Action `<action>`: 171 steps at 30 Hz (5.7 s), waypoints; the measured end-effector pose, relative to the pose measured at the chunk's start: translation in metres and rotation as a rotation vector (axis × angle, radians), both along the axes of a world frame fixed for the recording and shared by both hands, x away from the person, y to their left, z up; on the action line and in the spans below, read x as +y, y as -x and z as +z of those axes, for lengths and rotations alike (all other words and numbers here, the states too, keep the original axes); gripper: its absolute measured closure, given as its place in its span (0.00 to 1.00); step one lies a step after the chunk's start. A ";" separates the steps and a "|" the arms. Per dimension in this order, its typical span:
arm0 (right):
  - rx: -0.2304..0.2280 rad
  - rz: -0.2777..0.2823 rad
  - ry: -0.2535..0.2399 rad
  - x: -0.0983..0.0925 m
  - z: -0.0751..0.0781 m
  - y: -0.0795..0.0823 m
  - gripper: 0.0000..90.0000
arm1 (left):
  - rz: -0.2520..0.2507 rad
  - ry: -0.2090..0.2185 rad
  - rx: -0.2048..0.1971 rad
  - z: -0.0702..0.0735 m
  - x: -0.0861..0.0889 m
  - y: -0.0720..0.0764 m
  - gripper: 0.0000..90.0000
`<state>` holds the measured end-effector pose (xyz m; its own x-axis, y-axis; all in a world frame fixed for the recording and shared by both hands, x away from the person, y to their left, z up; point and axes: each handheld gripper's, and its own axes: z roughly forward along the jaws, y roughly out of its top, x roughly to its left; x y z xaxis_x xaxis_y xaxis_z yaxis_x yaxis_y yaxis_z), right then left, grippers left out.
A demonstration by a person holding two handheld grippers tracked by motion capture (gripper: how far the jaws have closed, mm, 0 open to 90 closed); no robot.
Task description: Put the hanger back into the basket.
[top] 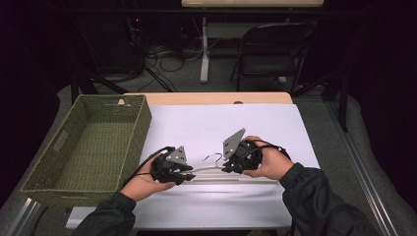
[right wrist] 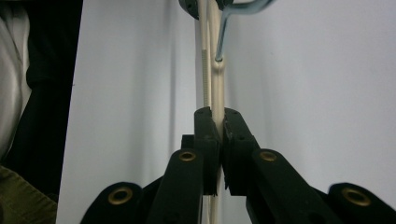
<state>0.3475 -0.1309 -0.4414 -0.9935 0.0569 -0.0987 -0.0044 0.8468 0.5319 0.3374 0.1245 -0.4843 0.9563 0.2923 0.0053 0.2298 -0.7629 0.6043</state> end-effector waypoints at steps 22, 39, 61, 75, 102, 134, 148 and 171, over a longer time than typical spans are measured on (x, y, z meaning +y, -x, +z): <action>0.013 0.000 -0.006 0.000 -0.001 -0.001 0.96 | -0.043 -0.046 0.012 -0.010 -0.011 -0.008 0.84; 0.020 0.002 -0.006 0.000 0.000 0.001 0.94 | -0.110 -0.059 0.021 -0.015 -0.014 -0.013 0.94; -0.053 -0.177 -0.127 -0.060 0.020 0.012 0.59 | -0.091 0.010 0.025 0.001 -0.003 -0.004 0.97; -0.047 -0.241 -0.134 -0.080 0.019 0.008 0.55 | 0.034 0.155 0.059 0.029 0.028 0.009 0.97; -0.042 -0.328 -0.171 -0.108 0.013 0.013 0.54 | 0.258 0.183 -0.073 0.113 0.107 0.027 0.96; -0.013 -0.374 -0.148 -0.112 -0.006 0.010 0.54 | 0.490 0.151 -0.141 0.109 0.264 -0.006 0.96; 0.002 -0.368 -0.121 -0.109 -0.012 0.009 0.54 | 0.579 0.223 -0.159 0.097 0.312 0.001 0.96; 0.008 -0.380 -0.141 -0.110 -0.018 0.006 0.54 | 0.586 0.115 -0.103 0.060 0.308 -0.022 0.96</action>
